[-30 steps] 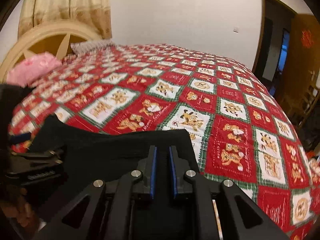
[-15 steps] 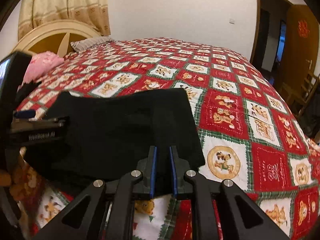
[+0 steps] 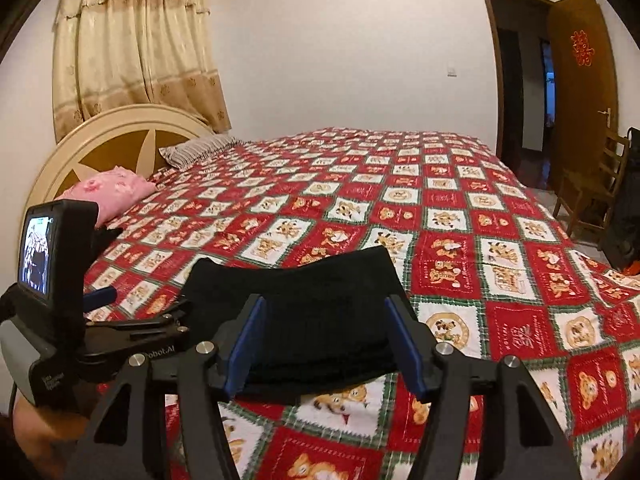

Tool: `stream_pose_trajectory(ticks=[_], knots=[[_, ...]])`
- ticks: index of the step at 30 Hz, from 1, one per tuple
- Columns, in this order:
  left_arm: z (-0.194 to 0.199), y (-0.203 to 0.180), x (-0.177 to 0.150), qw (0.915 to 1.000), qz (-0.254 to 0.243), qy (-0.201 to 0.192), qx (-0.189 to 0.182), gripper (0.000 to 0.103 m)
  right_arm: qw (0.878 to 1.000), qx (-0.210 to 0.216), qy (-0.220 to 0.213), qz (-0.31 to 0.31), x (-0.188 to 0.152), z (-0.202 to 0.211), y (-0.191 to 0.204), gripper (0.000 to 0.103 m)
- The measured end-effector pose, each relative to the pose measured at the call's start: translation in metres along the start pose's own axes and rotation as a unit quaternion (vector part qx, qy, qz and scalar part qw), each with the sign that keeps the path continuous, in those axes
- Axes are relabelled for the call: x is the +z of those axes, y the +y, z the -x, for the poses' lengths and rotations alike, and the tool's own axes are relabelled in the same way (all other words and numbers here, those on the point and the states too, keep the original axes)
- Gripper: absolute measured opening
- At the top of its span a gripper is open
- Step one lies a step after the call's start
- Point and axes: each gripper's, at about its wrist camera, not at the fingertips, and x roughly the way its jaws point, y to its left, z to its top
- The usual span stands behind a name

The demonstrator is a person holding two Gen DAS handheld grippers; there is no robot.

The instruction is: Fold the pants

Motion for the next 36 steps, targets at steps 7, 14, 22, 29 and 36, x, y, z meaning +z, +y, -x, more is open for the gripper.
stream_pose_trajectory(ticks=[7, 14, 22, 29, 36], knots=[[0.033, 0.006, -0.010, 0.9996, 0.000, -0.018, -0.022, 0.103, 1.000, -0.002, -0.013, -0.012, -0.007, 0.033, 0.006, 0.062], [0.062, 0.010, -0.019, 0.9987, 0.008, -0.038, -0.034, 0.103, 0.999, -0.010, -0.028, -0.022, -0.010, 0.052, 0.005, 0.062], [0.078, 0.002, -0.028, 0.9974, -0.006, -0.048, -0.054, 0.103, 0.998, -0.029, -0.053, -0.026, -0.010, 0.076, 0.004, 0.063], [0.094, -0.008, -0.030, 0.9965, -0.026, -0.072, -0.031, 0.103, 0.997, -0.037, -0.055, -0.033, -0.010, 0.077, 0.000, 0.063], [0.094, -0.007, -0.032, 0.9969, -0.014, -0.075, -0.017, 0.103, 0.998, -0.034, -0.049, -0.027, -0.014, 0.074, 0.002, 0.063]])
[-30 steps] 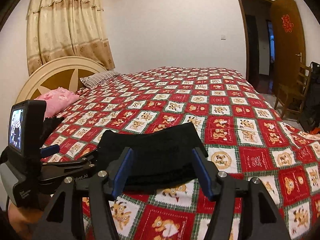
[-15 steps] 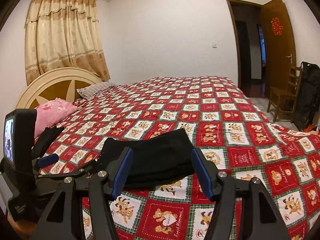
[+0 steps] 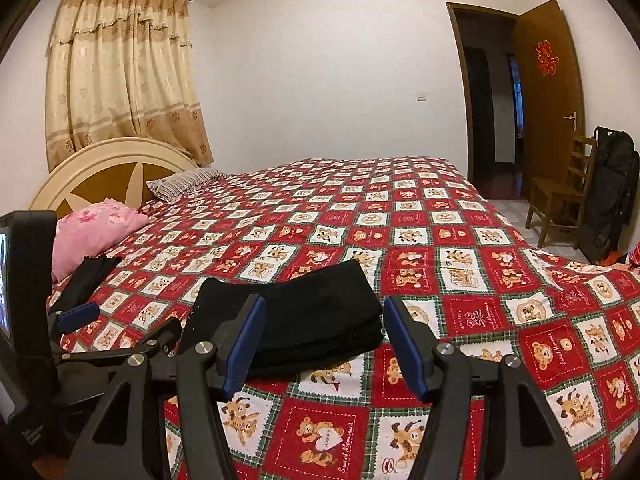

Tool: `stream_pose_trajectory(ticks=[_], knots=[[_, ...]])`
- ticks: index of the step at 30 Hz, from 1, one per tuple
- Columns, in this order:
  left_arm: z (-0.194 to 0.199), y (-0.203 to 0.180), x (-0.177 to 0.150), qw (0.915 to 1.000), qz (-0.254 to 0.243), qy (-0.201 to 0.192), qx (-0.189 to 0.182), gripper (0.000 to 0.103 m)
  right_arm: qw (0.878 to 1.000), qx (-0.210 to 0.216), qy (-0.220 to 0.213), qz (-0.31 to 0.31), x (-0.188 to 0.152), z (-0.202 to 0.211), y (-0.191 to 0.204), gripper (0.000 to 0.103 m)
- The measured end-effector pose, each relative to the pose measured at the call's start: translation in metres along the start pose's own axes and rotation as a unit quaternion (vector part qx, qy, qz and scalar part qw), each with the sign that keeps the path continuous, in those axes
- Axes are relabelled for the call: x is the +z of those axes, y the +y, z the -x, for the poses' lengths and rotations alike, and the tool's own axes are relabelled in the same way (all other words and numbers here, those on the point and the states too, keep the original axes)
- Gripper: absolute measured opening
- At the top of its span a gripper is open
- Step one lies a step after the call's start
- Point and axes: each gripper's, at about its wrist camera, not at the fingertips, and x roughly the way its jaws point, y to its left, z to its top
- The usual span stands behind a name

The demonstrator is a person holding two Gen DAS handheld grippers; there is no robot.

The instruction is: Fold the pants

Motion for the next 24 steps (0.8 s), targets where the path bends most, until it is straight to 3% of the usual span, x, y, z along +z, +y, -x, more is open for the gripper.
stream_pose_trajectory(ticks=[24], knots=[[0.005, -0.006, 0.001, 0.9998, -0.015, -0.006, 0.010, 0.103, 1.000, -0.019, -0.024, 0.006, 0.001, 0.011, 0.003, 0.063]])
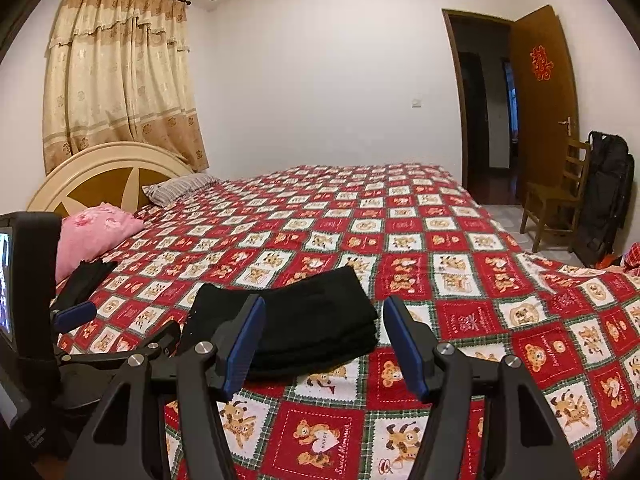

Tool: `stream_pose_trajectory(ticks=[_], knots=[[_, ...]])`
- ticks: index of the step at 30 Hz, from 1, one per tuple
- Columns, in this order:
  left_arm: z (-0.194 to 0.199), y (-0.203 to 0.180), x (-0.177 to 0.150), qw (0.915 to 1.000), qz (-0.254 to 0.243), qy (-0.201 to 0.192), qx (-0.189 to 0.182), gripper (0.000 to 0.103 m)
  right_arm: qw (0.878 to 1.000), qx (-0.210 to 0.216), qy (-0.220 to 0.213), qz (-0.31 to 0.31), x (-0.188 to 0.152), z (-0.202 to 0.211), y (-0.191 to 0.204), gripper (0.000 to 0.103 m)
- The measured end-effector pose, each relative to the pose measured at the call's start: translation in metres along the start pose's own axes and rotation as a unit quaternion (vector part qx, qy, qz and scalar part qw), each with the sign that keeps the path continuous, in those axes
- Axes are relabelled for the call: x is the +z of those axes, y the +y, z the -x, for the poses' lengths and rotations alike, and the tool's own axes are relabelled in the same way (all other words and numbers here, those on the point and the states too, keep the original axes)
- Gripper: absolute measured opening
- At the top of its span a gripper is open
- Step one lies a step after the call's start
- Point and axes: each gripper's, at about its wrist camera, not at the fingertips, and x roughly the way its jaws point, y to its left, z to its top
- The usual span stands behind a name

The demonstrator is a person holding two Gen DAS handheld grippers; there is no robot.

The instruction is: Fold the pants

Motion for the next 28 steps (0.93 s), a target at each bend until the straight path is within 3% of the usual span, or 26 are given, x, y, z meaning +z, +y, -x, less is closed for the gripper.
stream_pose_trajectory(ticks=[20, 24, 28], knots=[[0.0025, -0.0006, 0.0021, 1.0000, 0.001, 0.001, -0.007, 0.103, 1.000, -0.006, -0.014, 0.003, 0.0022, 0.0060, -0.0003, 0.063], [0.0095, -0.0011, 0.0021, 0.9997, -0.006, -0.024, -0.006, 0.103, 1.000, -0.006, -0.013, 0.002, 0.0023, 0.0062, -0.0005, 0.063], [0.0086, -0.0013, 0.0037, 0.9996, -0.010, -0.024, -0.009, 0.103, 1.000, -0.009, -0.011, -0.003, 0.0030, 0.0063, -0.0020, 0.063]])
